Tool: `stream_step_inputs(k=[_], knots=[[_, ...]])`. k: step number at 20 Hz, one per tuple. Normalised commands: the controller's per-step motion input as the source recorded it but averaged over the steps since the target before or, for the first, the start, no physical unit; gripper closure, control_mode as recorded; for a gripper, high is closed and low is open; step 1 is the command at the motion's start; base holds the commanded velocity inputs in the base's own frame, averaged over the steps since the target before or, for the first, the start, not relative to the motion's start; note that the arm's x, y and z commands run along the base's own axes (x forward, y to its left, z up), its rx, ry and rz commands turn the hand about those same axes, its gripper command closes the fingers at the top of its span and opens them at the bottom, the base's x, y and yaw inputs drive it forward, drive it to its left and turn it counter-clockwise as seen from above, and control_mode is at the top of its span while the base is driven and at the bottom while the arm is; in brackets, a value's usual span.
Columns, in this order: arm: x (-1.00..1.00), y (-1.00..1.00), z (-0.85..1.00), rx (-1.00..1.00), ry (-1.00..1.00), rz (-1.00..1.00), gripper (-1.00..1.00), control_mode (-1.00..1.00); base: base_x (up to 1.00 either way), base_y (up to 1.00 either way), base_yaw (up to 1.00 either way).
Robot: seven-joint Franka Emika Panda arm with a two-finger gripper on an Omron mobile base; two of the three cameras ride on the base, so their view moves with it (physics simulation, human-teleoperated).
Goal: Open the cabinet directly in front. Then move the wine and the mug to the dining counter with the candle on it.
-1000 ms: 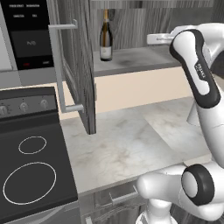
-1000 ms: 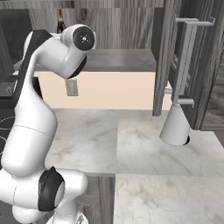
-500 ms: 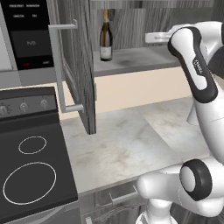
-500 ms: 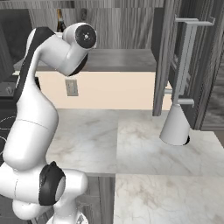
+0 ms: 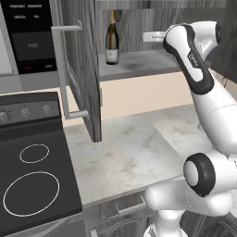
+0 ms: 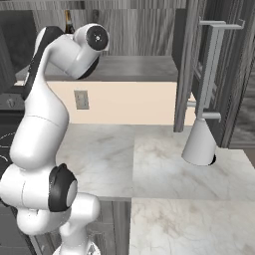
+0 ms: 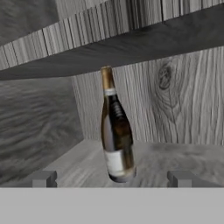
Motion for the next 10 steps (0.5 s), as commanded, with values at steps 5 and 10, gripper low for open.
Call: stream_step_inputs(k=[5,10], knots=[[0.46,0.18,0.00,0.00,0.02,0.01,-1.00,-1.00,0.00,0.00,0.00],[0.26,0.20,0.00,0.00,0.02,0.01,-1.00,-1.00,0.00,0.00,0.00]])
